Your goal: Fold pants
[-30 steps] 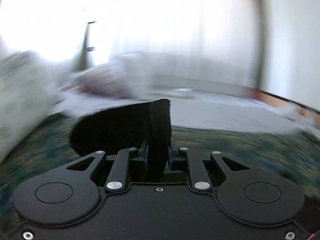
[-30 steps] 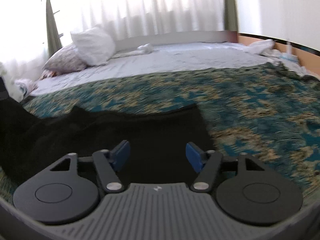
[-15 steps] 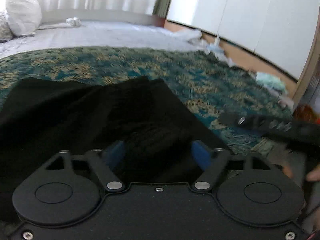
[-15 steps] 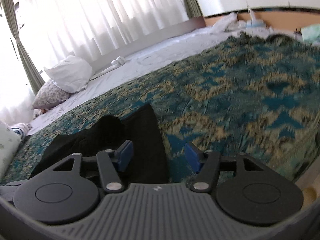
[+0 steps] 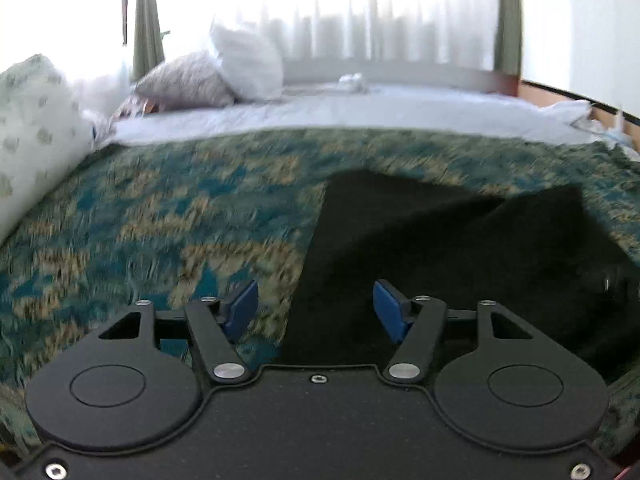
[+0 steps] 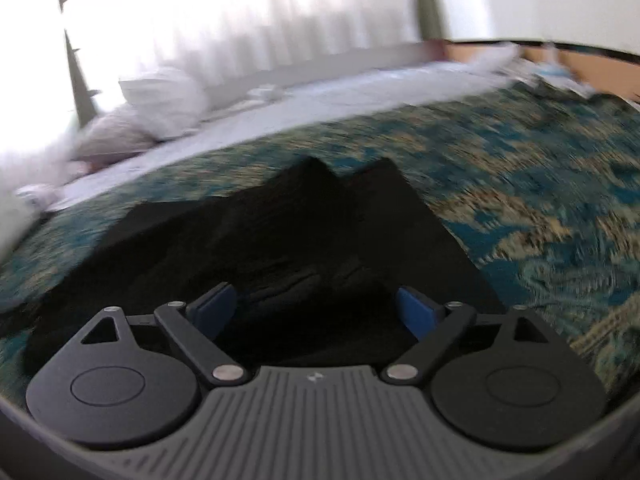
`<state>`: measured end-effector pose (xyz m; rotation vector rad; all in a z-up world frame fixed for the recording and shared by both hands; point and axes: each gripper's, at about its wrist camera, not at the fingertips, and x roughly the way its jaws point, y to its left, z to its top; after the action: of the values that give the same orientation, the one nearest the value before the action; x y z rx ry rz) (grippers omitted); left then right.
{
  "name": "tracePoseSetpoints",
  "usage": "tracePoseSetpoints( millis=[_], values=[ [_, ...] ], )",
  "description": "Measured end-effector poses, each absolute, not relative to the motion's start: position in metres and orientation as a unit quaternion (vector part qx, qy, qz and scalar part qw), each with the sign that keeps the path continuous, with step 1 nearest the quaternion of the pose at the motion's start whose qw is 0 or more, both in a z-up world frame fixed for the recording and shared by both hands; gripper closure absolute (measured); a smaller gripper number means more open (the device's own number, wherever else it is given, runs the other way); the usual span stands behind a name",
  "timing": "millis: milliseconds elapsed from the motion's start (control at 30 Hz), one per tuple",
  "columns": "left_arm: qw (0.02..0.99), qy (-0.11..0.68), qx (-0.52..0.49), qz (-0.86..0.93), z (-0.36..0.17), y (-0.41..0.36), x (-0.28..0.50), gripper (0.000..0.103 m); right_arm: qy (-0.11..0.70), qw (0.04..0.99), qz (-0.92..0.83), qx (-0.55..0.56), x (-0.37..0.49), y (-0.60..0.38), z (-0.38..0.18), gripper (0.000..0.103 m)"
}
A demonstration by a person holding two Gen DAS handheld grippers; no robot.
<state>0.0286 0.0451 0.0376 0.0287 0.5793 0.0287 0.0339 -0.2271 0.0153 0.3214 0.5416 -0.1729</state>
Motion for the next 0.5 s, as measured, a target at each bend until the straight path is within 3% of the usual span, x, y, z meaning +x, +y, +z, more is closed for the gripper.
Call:
tracePoseSetpoints(
  millis=[100,167,233,367,500],
  values=[
    [0.955,0.298,-0.005,0.001,0.032,0.049,0.027,0.042,0.259,0.950,-0.097,0.144,0.038,-0.216,0.016,0.036],
    [0.955,0.296,-0.003,-0.009,0.030,0.043,0.025,0.042,0.253,0.956,-0.084,0.124,0.033,-0.212,0.021,0.068],
    [0.954,0.298,-0.003,-0.023,0.029,0.036,0.024,0.043,0.236,0.961,-0.071,0.121,0.027,-0.220,0.037,0.081],
    [0.955,0.292,-0.011,-0.055,0.034,0.021,0.011,0.043,0.195,0.972,-0.078,0.109,0.015,-0.236,0.063,0.083],
    [0.951,0.301,0.002,-0.067,0.031,0.009,0.003,0.043,0.228,0.961,-0.103,0.121,0.021,-0.258,0.046,0.082]
  ],
)
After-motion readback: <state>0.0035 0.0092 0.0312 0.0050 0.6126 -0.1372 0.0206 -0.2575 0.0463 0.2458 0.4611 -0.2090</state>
